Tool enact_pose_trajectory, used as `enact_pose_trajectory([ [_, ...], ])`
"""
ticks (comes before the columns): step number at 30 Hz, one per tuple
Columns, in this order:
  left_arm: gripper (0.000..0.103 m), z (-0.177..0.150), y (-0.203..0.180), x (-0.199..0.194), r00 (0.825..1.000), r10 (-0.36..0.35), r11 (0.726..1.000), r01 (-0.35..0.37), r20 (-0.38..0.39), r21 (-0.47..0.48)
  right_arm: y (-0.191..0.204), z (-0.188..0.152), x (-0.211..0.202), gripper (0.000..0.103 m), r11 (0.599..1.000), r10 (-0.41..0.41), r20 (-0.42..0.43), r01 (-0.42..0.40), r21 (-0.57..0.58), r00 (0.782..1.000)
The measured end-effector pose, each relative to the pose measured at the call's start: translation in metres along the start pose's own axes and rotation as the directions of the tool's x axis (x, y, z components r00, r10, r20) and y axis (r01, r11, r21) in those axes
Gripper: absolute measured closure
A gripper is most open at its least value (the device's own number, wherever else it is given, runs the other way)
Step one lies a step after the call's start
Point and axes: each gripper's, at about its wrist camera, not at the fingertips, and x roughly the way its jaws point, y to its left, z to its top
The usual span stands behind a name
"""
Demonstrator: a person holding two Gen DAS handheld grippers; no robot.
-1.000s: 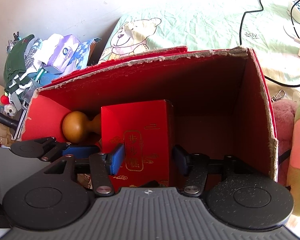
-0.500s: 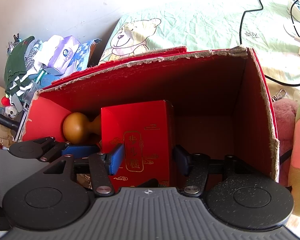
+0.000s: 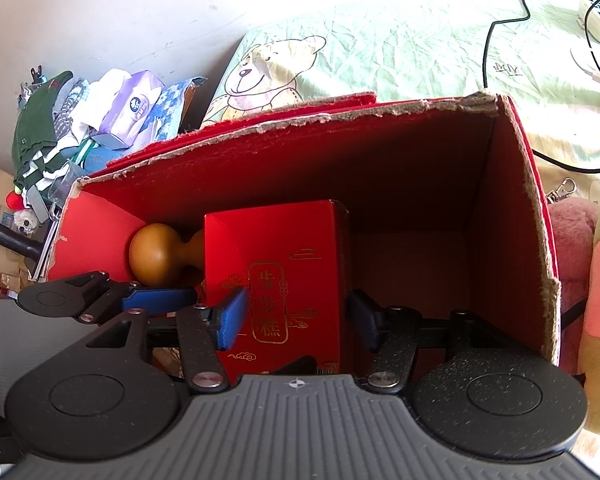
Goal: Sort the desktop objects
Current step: 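Hold the red gift box upright inside the bin with both tools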
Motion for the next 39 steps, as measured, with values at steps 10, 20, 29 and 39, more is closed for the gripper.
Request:
enact_pose_trajectory([
  [10, 0.002, 0.002, 0.006, 0.002, 1.000, 0.011, 1.000, -0.011, -0.002, 0.003, 0.000, -0.001, 0.000, 0.042, 1.000, 0.001, 0.001, -0.001, -0.001, 1.000],
  [20, 0.000, 0.008, 0.012, 0.004, 1.000, 0.027, 1.000, -0.027, -0.003, 0.004, 0.001, -0.001, 0.001, 0.042, 1.000, 0.003, 0.001, -0.003, -0.002, 1.000],
  [29, 0.000, 0.006, 0.007, 0.003, 1.000, 0.027, 1.000, -0.027, 0.000, 0.007, 0.001, -0.001, 0.001, 0.042, 1.000, 0.004, 0.001, -0.004, 0.000, 1.000],
  [39, 0.003, -0.010, 0.003, -0.013, 1.000, 0.005, 1.000, -0.005, 0.014, 0.015, 0.000, -0.001, -0.001, 0.047, 0.995, 0.008, -0.066, -0.002, 0.095, 0.998],
])
